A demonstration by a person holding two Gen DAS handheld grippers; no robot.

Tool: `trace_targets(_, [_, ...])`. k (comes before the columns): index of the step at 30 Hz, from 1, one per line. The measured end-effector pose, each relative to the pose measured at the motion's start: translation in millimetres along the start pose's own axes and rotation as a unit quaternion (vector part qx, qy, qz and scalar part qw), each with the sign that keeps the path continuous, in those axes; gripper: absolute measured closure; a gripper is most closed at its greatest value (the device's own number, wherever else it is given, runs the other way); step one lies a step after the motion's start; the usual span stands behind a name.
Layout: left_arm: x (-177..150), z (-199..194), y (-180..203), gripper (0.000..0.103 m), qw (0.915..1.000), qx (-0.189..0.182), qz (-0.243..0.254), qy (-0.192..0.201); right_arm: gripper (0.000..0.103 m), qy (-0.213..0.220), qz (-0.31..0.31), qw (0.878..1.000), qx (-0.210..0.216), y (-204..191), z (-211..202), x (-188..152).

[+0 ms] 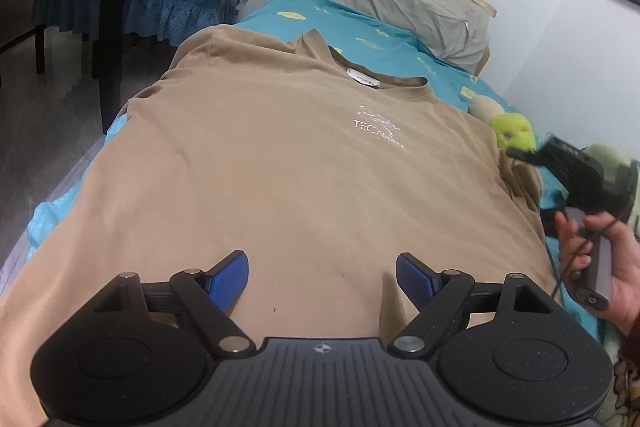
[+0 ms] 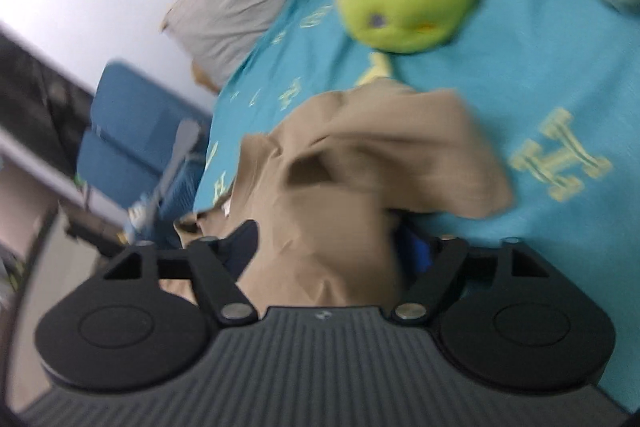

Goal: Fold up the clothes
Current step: 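Fold the held sleeve with the right gripper across the shirt body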

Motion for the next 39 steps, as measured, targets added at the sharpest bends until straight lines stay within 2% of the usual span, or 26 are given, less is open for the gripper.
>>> trace_targets(1, [-0.1, 0.3, -0.3, 0.020, 1.0000, 0.000, 0.001, 0.000, 0.024, -0.003, -0.016, 1.000, -0.005, -5.4, 2.5, 0.3])
trace_targets(3, [0.2, 0.8, -1.0, 0.020, 1.0000, 0.000, 0.003, 0.001, 0.036, -0.007, -0.029, 0.999, -0.021, -9.8, 0.2, 2.1])
trace_targets(5, [1.1, 0.9, -1.7, 0.020, 1.0000, -0.001, 0.003, 0.001, 0.081, -0.019, -0.023, 0.998, -0.047, -6.4, -5.5, 3.9])
trace_targets(6, [1.4, 0.7, -2.2, 0.020, 1.0000, -0.001, 0.001, 0.001, 0.087, -0.024, -0.015, 0.998, -0.051, -4.0, -10.2, 4.9])
trace_targets(10, [3.7, -0.3, -4.7, 0.020, 0.9999, -0.005, -0.013, -0.001, 0.092, 0.005, 0.013, 0.997, -0.079, 8.6, -50.9, 12.9])
trace_targets(14, [5.4, -3.6, -7.0, 0.021, 0.9996, -0.007, -0.027, -0.001, 0.093, 0.058, 0.084, 0.986, -0.130, 24.8, -103.4, 25.8])
trace_targets(15, [5.6, -4.9, -6.8, 0.021, 0.9996, -0.007, -0.028, 0.000, 0.093, 0.069, 0.086, 0.983, -0.145, 24.0, -114.8, 28.2])
trace_targets(17, [5.7, -8.0, -6.3, 0.021, 0.9996, -0.008, -0.027, 0.003, 0.092, 0.087, 0.084, 0.976, -0.179, 20.9, -136.5, 30.4])
trace_targets(18, [5.6, -9.4, -5.9, 0.021, 0.9996, -0.008, -0.025, 0.005, 0.091, 0.098, 0.084, 0.975, -0.182, 18.7, -145.6, 28.1])
trace_targets(20, [5.8, -12.6, -5.1, 0.021, 0.9996, -0.009, -0.026, 0.007, 0.090, 0.106, 0.100, 0.976, -0.163, 15.6, -156.9, 17.6])
trace_targets(22, [6.0, -16.0, -4.5, 0.021, 0.9995, -0.010, -0.027, 0.009, 0.089, 0.083, 0.129, 0.978, -0.140, 18.1, -151.9, 4.4])
trace_targets(24, [6.0, -19.6, -4.0, 0.021, 0.9994, -0.014, -0.028, 0.012, 0.072, 0.058, 0.153, 0.978, -0.131, 21.6, -144.0, -8.2])
trace_targets(26, [5.1, -22.4, -3.2, 0.021, 0.9994, -0.016, -0.029, 0.013, 0.025, 0.055, 0.181, 0.974, -0.125, 29.2, -131.2, -20.9])
trace_targets(27, [4.8, -23.4, -2.7, 0.021, 0.9993, -0.017, -0.029, 0.013, 0.020, 0.055, 0.195, 0.972, -0.122, 33.1, -124.8, -27.2])
trace_targets(32, [3.5, -22.8, -2.1, 0.021, 0.9994, -0.018, -0.026, 0.011, 0.020, 0.099, 0.209, 0.962, -0.142, 54.8, -90.1, -44.6])
trace_targets(34, [2.5, -21.1, -2.1, 0.021, 0.9994, -0.021, -0.027, 0.008, 0.020, 0.130, 0.183, 0.965, -0.135, 55.8, -76.3, -39.6])
trace_targets(37, [1.7, -15.5, 0.8, 0.021, 0.9994, -0.026, -0.023, 0.005, 0.020, 0.136, 0.145, 0.975, -0.098, 56.6, -49.8, -27.4])
trace_targets(39, [1.8, -10.1, 2.3, 0.021, 0.9994, -0.029, -0.018, 0.002, 0.020, 0.140, 0.141, 0.977, -0.081, 59.8, -37.1, -17.2])
Point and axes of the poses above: each gripper's, at about its wrist camera, not at the fingertips, and z roughly the way its jaws point, y to its right, x to its top, the point moved 5 cm from there along z, roughly the way its jaws point, and after that the axes turned 11 degrees about -z, right-handed, at the moved point
